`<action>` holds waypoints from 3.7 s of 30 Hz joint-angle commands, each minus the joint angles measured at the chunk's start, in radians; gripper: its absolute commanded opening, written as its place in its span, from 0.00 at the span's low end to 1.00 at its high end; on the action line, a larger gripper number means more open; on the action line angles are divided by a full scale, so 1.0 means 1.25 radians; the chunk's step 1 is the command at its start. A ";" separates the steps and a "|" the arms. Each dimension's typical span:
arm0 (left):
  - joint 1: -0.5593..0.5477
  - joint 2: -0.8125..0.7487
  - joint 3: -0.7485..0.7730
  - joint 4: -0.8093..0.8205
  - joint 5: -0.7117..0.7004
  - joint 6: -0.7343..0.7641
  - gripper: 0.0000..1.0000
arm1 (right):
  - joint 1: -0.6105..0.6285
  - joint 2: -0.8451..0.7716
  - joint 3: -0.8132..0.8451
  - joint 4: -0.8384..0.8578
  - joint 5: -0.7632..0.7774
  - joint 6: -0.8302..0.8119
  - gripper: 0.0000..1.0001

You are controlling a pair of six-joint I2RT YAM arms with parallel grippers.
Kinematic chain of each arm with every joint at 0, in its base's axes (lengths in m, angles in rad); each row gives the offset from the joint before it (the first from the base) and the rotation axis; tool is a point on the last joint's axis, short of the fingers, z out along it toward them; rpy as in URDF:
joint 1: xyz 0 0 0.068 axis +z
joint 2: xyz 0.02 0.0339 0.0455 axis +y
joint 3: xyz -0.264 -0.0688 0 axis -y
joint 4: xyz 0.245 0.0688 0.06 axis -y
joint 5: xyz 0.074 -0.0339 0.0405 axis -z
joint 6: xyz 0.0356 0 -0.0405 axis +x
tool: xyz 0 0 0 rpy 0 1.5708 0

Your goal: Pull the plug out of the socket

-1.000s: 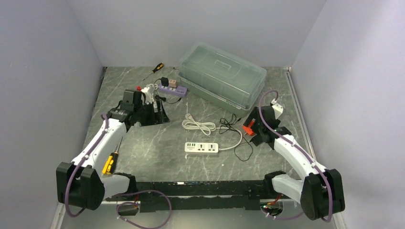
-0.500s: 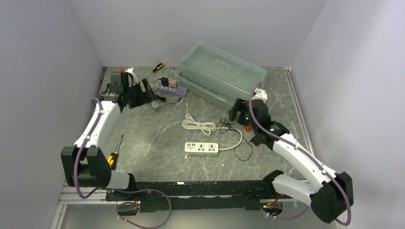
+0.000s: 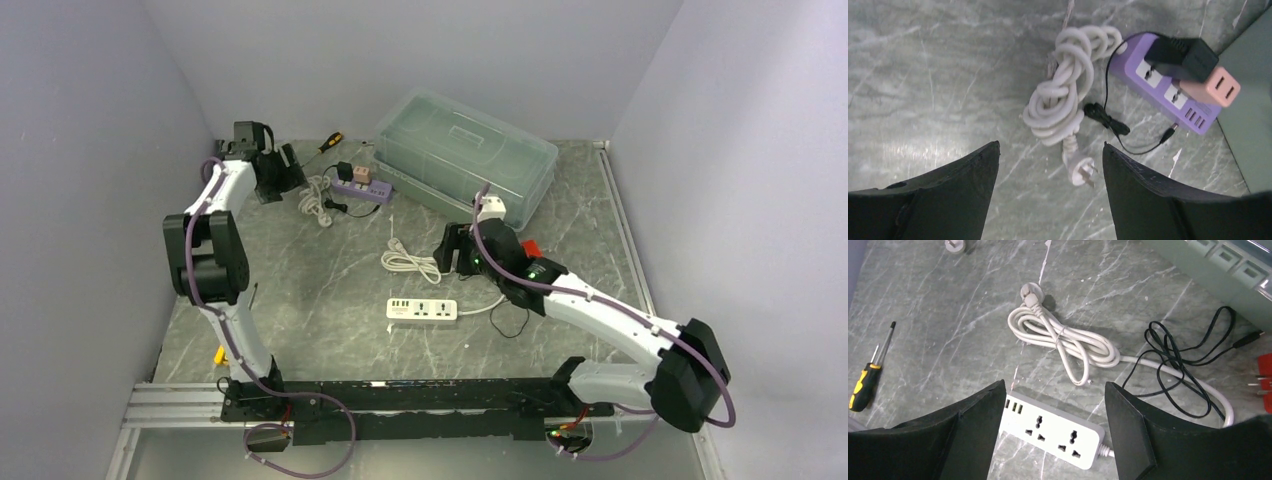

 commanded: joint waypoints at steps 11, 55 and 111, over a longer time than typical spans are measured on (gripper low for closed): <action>-0.059 0.199 0.182 -0.027 -0.005 0.112 0.78 | 0.004 -0.228 -0.100 -0.098 0.108 0.064 0.66; -0.387 -0.564 -0.377 -0.222 -0.029 0.011 0.89 | 0.051 -0.092 -0.078 0.002 0.043 0.055 0.46; -0.405 -0.602 -0.519 0.116 0.298 0.065 0.00 | 0.088 0.049 -0.092 0.390 -0.060 0.294 0.78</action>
